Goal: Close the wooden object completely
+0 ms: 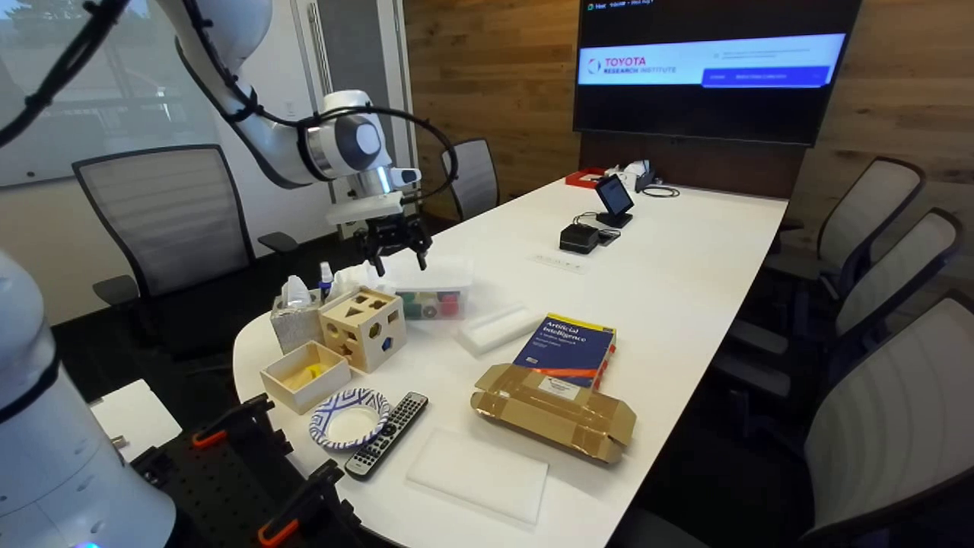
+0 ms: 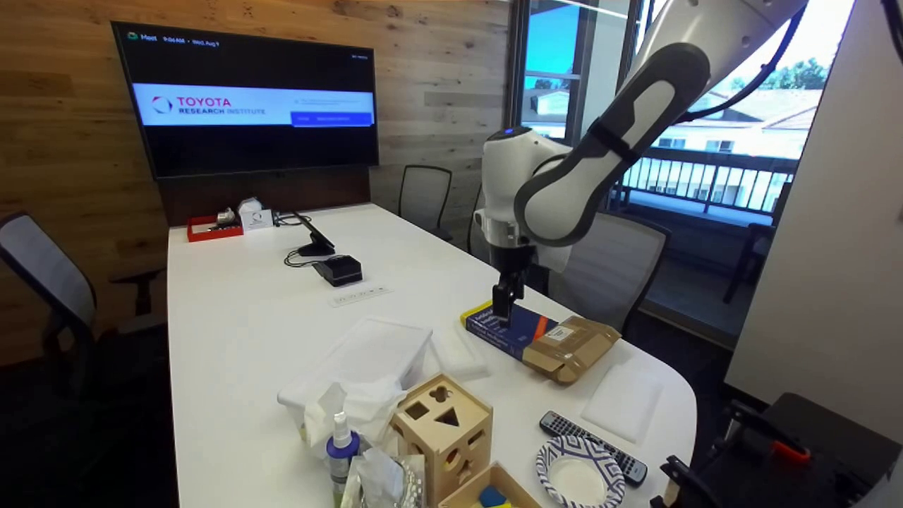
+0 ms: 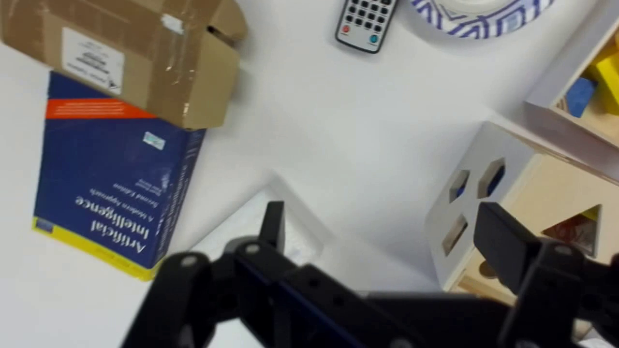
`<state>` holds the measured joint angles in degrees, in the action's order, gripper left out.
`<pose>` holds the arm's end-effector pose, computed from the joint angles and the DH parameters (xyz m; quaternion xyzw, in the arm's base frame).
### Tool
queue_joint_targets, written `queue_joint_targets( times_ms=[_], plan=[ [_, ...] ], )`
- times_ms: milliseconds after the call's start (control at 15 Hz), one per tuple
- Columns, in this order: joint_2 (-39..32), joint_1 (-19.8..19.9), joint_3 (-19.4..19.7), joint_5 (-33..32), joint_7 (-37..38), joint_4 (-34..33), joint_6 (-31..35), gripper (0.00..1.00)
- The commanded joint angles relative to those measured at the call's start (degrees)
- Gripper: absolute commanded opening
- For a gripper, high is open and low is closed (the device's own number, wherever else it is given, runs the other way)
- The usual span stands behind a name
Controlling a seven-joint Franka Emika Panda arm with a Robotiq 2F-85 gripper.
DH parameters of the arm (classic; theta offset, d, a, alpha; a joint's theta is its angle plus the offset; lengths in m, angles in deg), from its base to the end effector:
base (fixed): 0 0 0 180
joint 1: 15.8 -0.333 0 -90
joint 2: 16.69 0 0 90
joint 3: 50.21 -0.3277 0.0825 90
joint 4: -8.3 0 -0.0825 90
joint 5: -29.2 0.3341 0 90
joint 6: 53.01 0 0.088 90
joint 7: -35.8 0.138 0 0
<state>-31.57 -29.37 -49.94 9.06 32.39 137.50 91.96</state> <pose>0.5039 0.1166 0.2700 0.9533 0.2840 0.0163 0.1010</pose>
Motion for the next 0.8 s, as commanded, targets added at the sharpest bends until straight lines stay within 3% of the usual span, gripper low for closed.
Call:
queue_joint_targets(
  times_ms=[0,400,733],
  plan=[
    [4.28,6.29,-1.12,-0.45,-12.53,0.53,-0.80,1.00],
    [5.33,13.31,-1.08,1.33,-29.26,0.16,0.57,1.00],
    [5.10,15.84,-0.94,3.11,-35.17,0.57,1.50,1.00]
  ],
)
